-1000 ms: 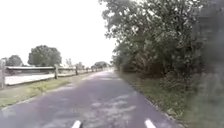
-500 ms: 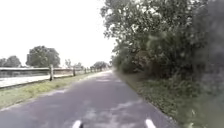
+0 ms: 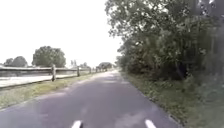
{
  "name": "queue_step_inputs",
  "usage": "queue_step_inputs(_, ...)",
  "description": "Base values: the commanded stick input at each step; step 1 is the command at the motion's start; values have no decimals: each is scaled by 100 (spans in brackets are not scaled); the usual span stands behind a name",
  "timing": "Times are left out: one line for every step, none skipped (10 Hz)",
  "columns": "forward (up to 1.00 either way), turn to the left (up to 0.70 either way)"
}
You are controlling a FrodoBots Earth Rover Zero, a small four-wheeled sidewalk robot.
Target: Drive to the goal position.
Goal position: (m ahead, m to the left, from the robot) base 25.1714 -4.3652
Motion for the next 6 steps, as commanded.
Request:
queue_step_inputs(80, 3)
queue_step_inputs(80, 4)
queue_step_inputs(80, 15)
queue_step_inputs(80, 32)
queue_step_inputs(80, 32)
queue_step_inputs(80, 8)
